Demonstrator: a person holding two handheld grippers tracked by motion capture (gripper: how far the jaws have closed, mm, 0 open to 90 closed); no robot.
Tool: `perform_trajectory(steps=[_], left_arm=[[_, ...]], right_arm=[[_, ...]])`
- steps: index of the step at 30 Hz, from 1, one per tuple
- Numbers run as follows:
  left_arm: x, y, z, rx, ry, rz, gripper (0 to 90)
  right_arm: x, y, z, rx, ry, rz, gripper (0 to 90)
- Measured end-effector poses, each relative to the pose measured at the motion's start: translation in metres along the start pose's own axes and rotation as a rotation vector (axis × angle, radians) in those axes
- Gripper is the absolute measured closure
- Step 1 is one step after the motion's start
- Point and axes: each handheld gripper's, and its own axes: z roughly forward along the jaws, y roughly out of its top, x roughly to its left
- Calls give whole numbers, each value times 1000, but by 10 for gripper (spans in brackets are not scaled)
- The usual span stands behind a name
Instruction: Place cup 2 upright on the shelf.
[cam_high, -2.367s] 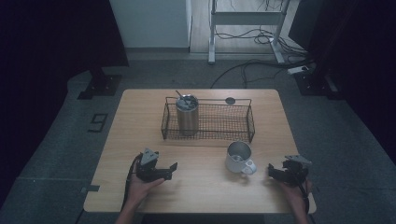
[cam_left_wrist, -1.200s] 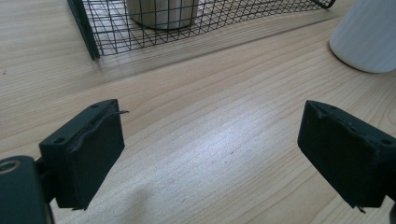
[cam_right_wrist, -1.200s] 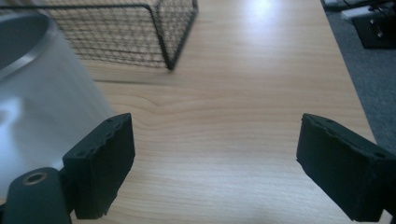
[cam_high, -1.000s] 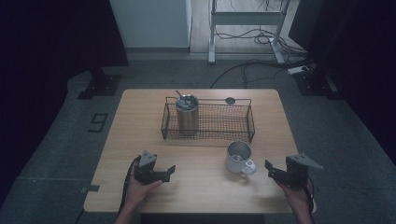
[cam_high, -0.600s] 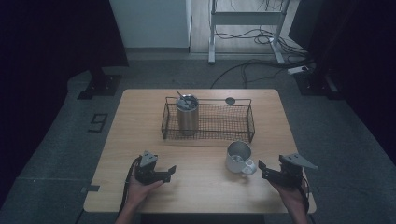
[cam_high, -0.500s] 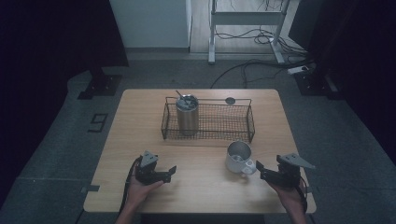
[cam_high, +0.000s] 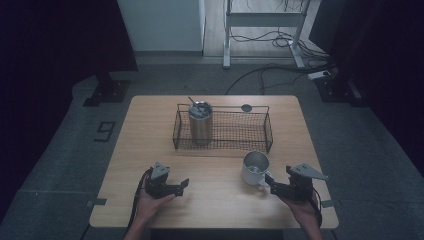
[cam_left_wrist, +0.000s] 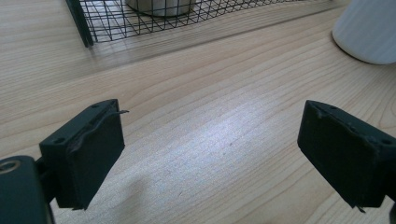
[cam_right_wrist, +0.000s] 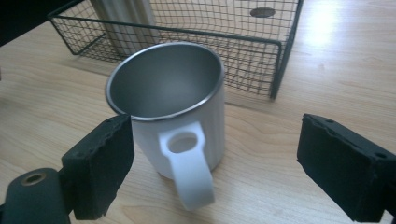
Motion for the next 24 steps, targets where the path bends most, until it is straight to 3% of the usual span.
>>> perform_trajectory(steps=[24], left_arm=[[5, 1, -4, -10, 5, -24, 72]], right_arm=[[15, 9, 27, 64, 29, -55, 76]])
